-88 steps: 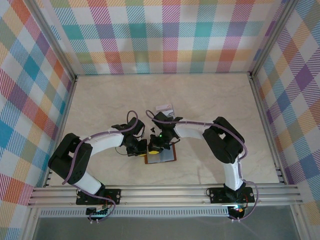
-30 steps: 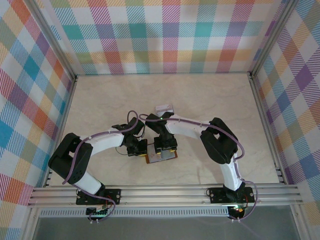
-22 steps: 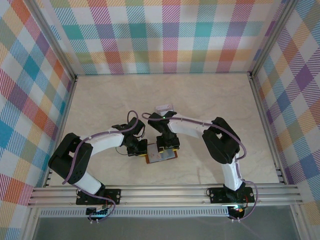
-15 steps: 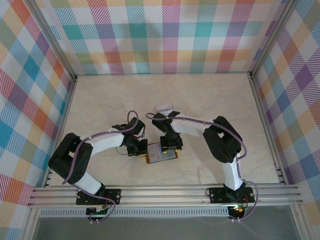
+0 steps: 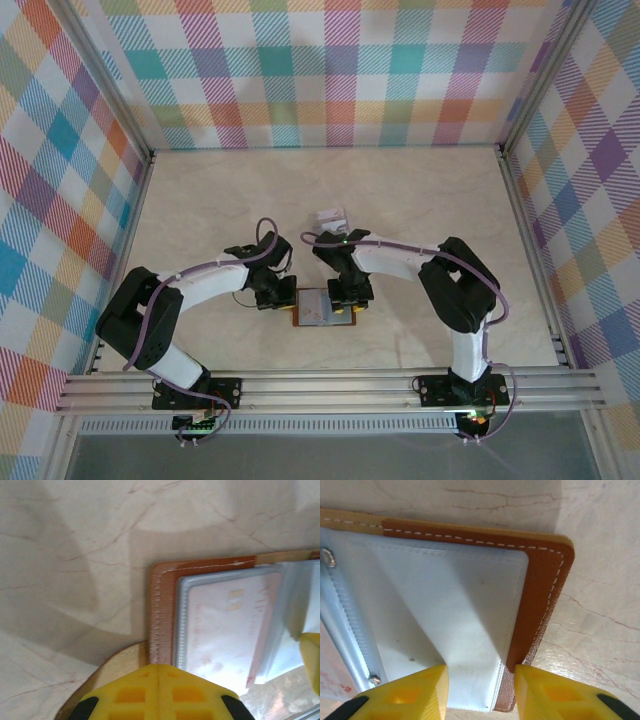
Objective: Take the credit cards out of the card holder
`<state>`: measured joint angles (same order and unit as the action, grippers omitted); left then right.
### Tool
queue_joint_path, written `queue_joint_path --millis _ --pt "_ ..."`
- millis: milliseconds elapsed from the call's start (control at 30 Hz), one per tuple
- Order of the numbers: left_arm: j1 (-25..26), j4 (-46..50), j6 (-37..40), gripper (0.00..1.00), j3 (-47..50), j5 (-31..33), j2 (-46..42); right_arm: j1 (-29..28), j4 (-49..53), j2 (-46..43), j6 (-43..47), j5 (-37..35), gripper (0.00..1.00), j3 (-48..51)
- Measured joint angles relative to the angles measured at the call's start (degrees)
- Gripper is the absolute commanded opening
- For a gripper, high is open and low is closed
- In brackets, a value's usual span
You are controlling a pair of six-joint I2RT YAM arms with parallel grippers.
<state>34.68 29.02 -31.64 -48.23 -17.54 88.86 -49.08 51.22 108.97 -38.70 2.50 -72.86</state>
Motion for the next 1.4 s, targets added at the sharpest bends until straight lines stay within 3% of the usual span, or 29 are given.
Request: queue_joint_path --millis 333,533,633,767,1033,1400 --pt "3.37 0.15 -0.11 0.05 -2.71 0.02 1.03 0.00 0.87 -3.98 -0.02 -2.10 0.44 -0.81" --pt "4.46 0.20 -0.24 0.05 -2.71 0.09 3.17 0.33 -1.46 -6.64 -0.07 -0.02 0.30 -0.55" --pt "4.63 0.26 -0.24 0.05 -2.71 0.24 3.78 0.90 -6.73 -8.59 -0.94 4.68 0.20 1.40" --pt "4.63 0.72 -0.22 0.05 -2.71 0.92 3.89 2.08 -13.46 -8.50 -2.51 11.54 0.14 4.61" --pt "4.63 0.85 -0.20 0.04 -2.80 1.11 4.31 2.62 -21.29 -3.30 -4.39 18.51 0.14 5.44" --pt "4.63 0.85 -0.22 0.05 -2.80 1.11 4.31 2.62 -22.91 -0.46 -4.39 19.50 0.22 5.46"
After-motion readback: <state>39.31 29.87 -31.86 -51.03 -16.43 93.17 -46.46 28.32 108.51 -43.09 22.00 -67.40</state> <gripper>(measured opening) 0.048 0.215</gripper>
